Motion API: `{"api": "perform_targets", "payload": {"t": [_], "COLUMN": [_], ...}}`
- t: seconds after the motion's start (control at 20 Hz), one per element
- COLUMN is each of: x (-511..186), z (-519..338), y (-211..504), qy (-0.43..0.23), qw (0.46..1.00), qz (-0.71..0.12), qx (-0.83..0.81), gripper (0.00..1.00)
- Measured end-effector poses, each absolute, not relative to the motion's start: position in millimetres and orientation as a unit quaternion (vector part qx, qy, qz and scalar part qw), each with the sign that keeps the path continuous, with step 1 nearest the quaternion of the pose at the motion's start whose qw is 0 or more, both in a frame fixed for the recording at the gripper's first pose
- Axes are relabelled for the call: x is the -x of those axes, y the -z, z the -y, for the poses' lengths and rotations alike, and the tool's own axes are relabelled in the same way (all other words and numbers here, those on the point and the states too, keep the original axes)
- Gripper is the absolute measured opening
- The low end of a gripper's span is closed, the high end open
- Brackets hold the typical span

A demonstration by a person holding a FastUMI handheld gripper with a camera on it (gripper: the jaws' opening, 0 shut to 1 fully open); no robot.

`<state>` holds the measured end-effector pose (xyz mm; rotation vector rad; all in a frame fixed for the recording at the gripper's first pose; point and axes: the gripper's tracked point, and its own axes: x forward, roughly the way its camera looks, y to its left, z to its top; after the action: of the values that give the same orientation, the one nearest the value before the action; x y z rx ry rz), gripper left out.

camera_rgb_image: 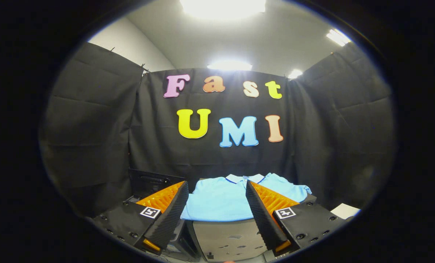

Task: Put the clothes into the washing machine and then close the washing machine lid.

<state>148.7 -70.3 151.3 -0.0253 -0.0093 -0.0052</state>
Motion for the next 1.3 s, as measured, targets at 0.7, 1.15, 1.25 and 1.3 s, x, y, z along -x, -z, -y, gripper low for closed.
{"api": "perform_targets", "payload": {"t": [0.7, 1.15, 1.25, 1.3], "x": [-309.1, -372.6, -378.3, -381.7], "z": [133.7, 158.4, 159.7, 159.5], "y": [-107.4, -64.1, -54.1, -46.0], "qy": [0.006, -0.019, -0.026, -0.029], "qw": [0.989, 0.969, 0.962, 0.958], "qz": [-0.145, -0.244, -0.270, -0.286], "qx": [0.017, 0.018, 0.011, 0.009], "gripper": [0.98, 0.98, 0.98, 0.98]}}
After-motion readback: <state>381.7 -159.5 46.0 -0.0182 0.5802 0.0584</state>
